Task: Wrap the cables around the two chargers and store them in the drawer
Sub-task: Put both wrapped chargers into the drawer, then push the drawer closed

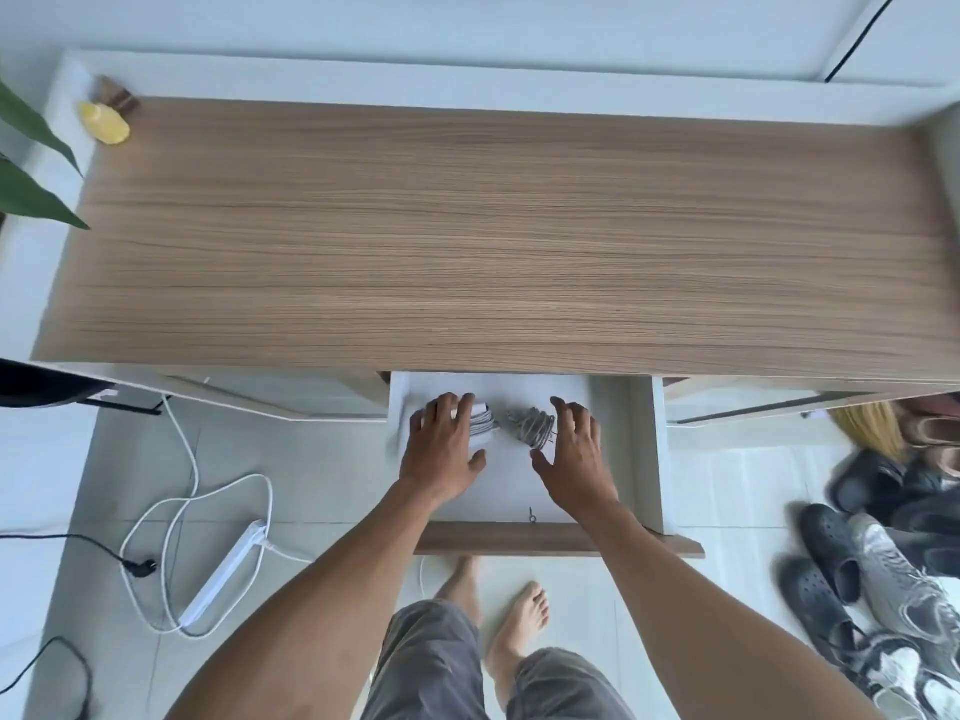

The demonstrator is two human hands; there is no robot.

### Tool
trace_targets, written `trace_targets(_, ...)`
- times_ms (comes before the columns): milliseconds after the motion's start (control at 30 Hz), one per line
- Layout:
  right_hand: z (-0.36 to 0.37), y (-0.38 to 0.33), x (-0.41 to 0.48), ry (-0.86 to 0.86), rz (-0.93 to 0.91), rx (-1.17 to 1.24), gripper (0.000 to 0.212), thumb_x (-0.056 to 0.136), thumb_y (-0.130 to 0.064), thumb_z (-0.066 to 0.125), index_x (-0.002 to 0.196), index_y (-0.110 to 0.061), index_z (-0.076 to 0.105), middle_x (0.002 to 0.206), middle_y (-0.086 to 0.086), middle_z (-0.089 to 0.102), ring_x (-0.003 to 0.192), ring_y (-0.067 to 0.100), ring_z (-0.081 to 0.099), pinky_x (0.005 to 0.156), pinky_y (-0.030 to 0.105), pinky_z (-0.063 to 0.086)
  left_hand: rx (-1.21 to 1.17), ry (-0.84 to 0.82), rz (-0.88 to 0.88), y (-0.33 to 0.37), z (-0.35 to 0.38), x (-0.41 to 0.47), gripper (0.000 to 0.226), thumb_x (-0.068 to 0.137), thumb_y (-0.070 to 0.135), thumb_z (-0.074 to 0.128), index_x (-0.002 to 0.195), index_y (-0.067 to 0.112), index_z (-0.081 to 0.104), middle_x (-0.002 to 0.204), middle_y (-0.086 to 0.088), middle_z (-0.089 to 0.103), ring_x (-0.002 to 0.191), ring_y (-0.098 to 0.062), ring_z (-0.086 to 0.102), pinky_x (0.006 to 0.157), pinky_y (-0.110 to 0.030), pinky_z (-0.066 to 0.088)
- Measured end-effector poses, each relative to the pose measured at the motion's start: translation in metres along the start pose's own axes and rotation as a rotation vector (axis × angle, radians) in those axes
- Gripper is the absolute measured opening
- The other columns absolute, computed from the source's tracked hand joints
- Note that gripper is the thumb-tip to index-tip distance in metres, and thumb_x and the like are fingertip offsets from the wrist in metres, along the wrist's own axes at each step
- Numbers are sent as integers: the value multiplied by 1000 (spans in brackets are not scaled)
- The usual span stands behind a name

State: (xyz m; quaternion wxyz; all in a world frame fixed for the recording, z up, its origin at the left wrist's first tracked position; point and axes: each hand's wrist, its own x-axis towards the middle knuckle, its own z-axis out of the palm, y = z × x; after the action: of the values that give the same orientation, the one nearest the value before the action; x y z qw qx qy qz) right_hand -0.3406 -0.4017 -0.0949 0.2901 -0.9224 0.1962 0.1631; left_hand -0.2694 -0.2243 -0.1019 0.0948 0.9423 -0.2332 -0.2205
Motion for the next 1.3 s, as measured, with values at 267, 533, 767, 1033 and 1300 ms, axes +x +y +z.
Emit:
trace_targets(267, -43, -23, -34, 85, -40, -19, 17, 93, -23, 45, 93, -19, 61, 94, 6, 69, 85, 31, 61, 64, 31, 41, -138, 141, 8, 38, -42, -42, 17, 93, 13, 47, 105, 15, 59, 109, -2, 61, 100, -26, 59, 84, -34, 41)
trace_targets(533, -72, -30, -89, 130, -107, 11, 17, 91, -23, 46, 94, -18, 63, 90, 6, 69, 82, 31, 61, 65, 34, 47, -161, 255, -24, 68, -66, -90, 19, 91, 13, 47, 103, 15, 61, 107, -2, 65, 93, -27, 62, 77, -32, 43)
trace_targets(767, -71, -17, -120, 59, 94, 264, 17, 88, -23, 52, 89, -16, 67, 81, 6, 68, 77, 27, 61, 67, 30, 48, -364, 238, -298, 81, -42, -122, 15, 90, 23, 48, 93, 21, 62, 98, -3, 71, 91, -29, 64, 75, -33, 49)
trace_targets(1033, -59, 7, -143, -281, 729, 1112, 17, 95, -13, 51, 98, 3, 47, 85, 18, 48, 68, 29, 54, 68, 39, 52, -1329, 154, -962, 68, -5, -140, 33, 94, 22, 44, 120, 2, 46, 87, -13, 56, 64, -26, 58, 61, -30, 51)
trace_targets(1300, -48, 15, -126, -175, 815, 1443, 36, 94, -18, 57, 118, 5, 45, 114, 26, 44, 82, 37, 56, 87, 40, 50, -1606, 390, -1183, 57, -4, -131, 41, 94, 26, 49, 122, 6, 28, 81, -17, 62, 53, -25, 58, 59, -32, 55)
